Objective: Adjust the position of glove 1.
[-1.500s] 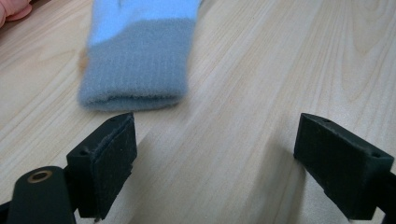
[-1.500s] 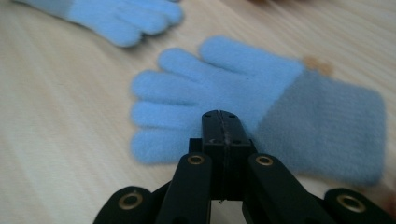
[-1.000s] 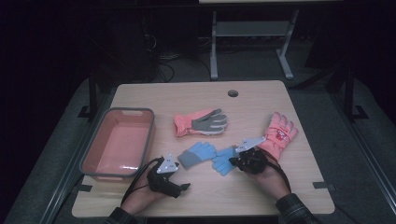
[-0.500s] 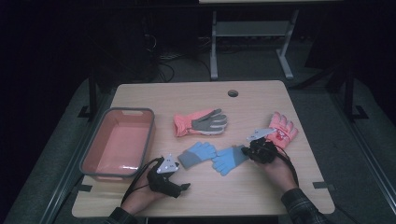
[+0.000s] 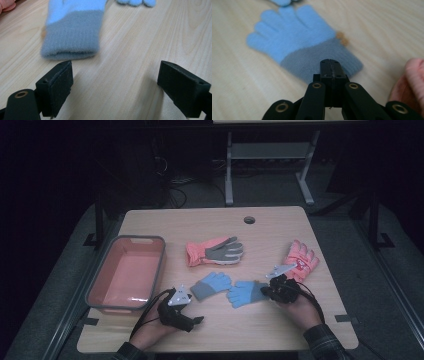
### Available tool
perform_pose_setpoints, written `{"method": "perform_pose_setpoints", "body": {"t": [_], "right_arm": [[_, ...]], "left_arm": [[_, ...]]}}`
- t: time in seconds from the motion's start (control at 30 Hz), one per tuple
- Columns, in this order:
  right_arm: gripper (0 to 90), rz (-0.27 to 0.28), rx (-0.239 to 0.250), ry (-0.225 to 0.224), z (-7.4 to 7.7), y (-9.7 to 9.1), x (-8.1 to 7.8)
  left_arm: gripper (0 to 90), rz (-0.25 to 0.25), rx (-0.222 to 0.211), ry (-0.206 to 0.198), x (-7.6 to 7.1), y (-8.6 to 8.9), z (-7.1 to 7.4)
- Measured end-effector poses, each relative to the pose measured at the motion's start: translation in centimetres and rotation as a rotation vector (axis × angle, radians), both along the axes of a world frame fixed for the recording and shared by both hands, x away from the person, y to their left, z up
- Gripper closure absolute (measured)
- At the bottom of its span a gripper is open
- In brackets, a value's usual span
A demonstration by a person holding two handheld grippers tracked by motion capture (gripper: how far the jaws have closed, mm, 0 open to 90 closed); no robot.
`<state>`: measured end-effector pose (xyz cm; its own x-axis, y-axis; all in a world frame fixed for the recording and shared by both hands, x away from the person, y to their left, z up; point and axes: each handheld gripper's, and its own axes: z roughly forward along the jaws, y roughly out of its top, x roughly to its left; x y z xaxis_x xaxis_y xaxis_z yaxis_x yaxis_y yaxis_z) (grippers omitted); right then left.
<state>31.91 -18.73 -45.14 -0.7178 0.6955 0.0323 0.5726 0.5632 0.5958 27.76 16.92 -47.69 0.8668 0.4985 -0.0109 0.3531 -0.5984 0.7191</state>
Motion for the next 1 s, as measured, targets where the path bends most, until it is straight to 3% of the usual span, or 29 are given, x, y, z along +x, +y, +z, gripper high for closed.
{"method": "perform_pose_setpoints", "body": {"t": [0.27,0.43,0.63,0.73,0.83,1.0], "right_arm": [[90.0,0.046,0.004,0.036,0.2,-0.3,-2.8],[90.0,0.090,0.030,0.056,0.2,-0.3,-4.8],[90.0,0.129,0.038,0.041,0.3,0.1,-5.6],[90.0,0.106,0.049,0.024,0.7,-0.4,-5.2],[90.0,0.047,0.051,-0.003,1.0,-2.4,-4.4],[90.0,-0.017,0.042,0.002,0.5,-4.3,-3.2]], "left_arm": [[12.6,-0.002,-0.003,-0.003,0.0,0.0,0.0],[12.6,-0.002,-0.004,-0.003,0.0,0.0,0.0],[12.5,-0.001,-0.003,-0.003,0.0,0.0,0.0],[12.5,-0.005,0.001,-0.005,-0.1,0.0,0.0],[12.5,-0.006,0.002,-0.004,-0.1,0.0,0.0],[12.5,-0.005,0.001,-0.005,-0.1,0.0,0.0]]}}
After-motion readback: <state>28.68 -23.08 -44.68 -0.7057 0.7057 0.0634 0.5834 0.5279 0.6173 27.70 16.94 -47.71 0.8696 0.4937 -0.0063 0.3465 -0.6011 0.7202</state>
